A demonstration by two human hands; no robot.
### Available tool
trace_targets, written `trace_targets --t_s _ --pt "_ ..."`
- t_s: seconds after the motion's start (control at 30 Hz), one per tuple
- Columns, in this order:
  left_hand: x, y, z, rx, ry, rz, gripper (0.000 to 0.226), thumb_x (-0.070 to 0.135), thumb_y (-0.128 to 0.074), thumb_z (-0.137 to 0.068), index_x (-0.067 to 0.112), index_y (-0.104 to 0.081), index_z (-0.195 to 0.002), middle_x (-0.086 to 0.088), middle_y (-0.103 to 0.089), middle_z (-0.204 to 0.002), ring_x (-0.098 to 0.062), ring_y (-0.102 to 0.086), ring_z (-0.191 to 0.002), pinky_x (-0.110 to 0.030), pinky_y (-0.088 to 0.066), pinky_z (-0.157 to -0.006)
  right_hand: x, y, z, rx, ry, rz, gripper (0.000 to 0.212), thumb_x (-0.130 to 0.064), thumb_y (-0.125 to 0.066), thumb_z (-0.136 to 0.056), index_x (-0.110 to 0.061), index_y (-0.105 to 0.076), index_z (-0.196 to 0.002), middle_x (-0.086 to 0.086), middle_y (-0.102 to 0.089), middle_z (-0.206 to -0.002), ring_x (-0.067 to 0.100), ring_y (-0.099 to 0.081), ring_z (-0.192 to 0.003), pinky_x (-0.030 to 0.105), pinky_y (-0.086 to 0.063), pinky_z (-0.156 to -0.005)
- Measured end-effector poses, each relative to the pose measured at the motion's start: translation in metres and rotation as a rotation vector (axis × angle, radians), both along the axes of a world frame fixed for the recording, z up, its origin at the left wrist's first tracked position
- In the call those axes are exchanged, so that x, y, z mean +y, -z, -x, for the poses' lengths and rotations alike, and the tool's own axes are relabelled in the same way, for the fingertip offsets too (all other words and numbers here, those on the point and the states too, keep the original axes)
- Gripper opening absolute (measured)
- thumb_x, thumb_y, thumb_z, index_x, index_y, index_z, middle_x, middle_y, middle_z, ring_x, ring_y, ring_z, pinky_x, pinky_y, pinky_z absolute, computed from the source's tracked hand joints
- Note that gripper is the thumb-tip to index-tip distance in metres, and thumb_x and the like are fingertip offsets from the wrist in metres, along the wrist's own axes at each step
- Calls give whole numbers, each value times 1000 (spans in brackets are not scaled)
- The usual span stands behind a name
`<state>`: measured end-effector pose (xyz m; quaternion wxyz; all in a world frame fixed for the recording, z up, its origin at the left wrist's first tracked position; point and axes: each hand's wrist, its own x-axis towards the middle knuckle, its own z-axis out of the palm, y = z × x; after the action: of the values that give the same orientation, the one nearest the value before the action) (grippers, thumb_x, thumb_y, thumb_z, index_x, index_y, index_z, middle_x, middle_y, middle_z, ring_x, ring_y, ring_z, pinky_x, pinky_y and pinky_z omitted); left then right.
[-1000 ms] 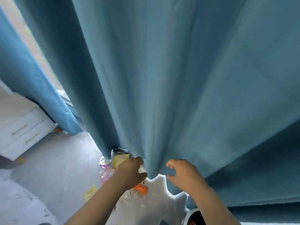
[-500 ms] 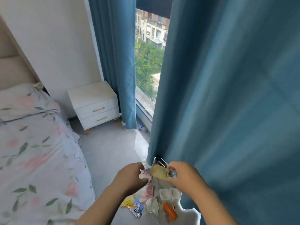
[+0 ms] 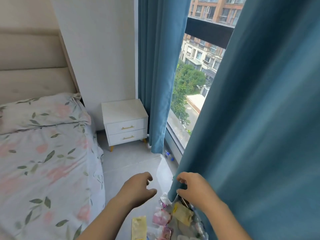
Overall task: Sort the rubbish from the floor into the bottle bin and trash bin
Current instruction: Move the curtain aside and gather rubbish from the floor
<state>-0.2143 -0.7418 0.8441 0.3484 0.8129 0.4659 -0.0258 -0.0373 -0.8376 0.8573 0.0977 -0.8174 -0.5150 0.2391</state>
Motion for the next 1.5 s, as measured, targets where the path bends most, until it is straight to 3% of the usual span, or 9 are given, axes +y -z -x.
trace_targets --t_s 0.3,0.5,0.93,1.27,1.4,1.5 --pt "48 2 -16 11 -74 27 43 40 -58 -85 26 -52 -126 8 -57 -123 -13 -56 -108 -27 -47 -92 59 7 -27 59 -34 -6 38 -25 -57 -84 -29 -57 -122 -12 -59 -123 9 -60 -103 21 -48 -85" --pt "115 12 -22 11 -67 50 43 39 -58 -86 26 -51 -126 8 -56 -124 -13 -56 -109 -26 -47 -91 122 21 -34 30 -53 5 38 -28 -58 -86 -29 -56 -124 -11 -60 -124 7 -55 -111 21 -46 -91" --pt "340 10 -15 77 169 -11 46 40 -56 -88 24 -49 -130 8 -54 -129 -13 -53 -115 -23 -41 -88 301 42 -5 11 130 35 39 -31 -58 -86 -29 -56 -125 -12 -60 -121 7 -54 -112 20 -43 -89" --pt "423 13 -62 66 362 18 40 39 -55 -87 27 -50 -125 10 -53 -127 -12 -53 -111 -23 -39 -80 357 41 -37 -4 312 74 36 -27 -58 -82 -28 -58 -118 -11 -62 -117 10 -56 -107 21 -42 -77" --pt "460 15 -96 51 420 1 39 37 -57 -86 25 -52 -123 8 -55 -125 -14 -54 -106 -25 -44 -84 385 48 -60 5 382 47 33 -24 -57 -79 -26 -61 -112 -8 -64 -113 13 -58 -102 26 -48 -79" --pt "490 17 -127 55 462 -14 38 38 -58 -86 25 -53 -121 8 -55 -123 -15 -54 -106 -26 -45 -84 407 56 -82 8 424 30 33 -24 -57 -79 -27 -61 -112 -9 -63 -113 12 -58 -100 24 -43 -73"
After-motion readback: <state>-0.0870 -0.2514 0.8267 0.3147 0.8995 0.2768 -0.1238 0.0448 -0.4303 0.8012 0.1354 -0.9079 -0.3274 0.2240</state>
